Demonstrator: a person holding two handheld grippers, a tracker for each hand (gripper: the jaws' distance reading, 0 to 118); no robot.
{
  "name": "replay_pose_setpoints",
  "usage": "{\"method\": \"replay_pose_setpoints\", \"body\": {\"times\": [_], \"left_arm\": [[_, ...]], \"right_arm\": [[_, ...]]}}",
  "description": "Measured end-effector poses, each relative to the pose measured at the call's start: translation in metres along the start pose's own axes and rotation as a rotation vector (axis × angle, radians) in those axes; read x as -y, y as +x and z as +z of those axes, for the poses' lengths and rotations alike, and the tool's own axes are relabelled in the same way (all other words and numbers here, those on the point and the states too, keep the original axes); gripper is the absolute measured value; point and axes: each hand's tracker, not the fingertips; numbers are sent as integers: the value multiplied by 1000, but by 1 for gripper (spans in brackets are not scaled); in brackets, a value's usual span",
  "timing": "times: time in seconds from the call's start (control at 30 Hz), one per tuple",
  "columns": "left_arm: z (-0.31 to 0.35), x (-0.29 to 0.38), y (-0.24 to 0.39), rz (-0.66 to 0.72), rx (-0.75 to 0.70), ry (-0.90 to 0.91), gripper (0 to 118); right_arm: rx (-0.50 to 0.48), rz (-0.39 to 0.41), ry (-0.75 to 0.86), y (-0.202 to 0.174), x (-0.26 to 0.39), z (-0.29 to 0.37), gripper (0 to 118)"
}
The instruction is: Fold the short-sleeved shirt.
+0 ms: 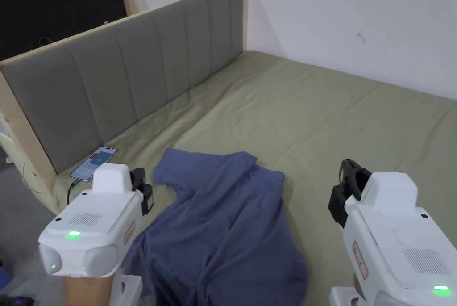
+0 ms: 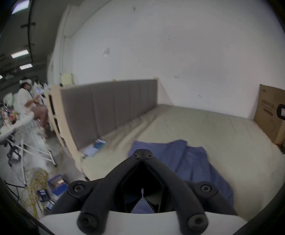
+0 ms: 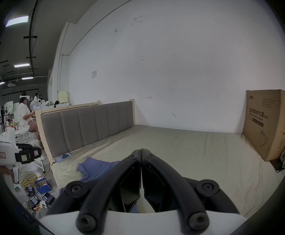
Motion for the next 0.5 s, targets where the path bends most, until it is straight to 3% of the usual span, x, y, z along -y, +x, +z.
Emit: {"method": "replay_pose_setpoints", "body": {"times": [0.23, 0.27, 0.4, 0.43, 0.5], "left_arm": [[-85, 8, 49, -26, 170, -279, 3], [-96, 11, 55, -28, 186, -304, 12], [-144, 27, 82, -24, 213, -494, 105], [-155, 32, 87, -19, 208, -526, 111], [-169, 42, 96, -21, 191, -545, 111]], "right_arm": [[96, 14, -17, 37, 3, 1, 0], [108, 13, -23, 42, 3, 1, 0], [147, 4, -42, 61, 7, 3, 0], [162, 4, -47, 65, 8, 4, 0], [179, 0, -57, 73, 10, 6, 0]]}}
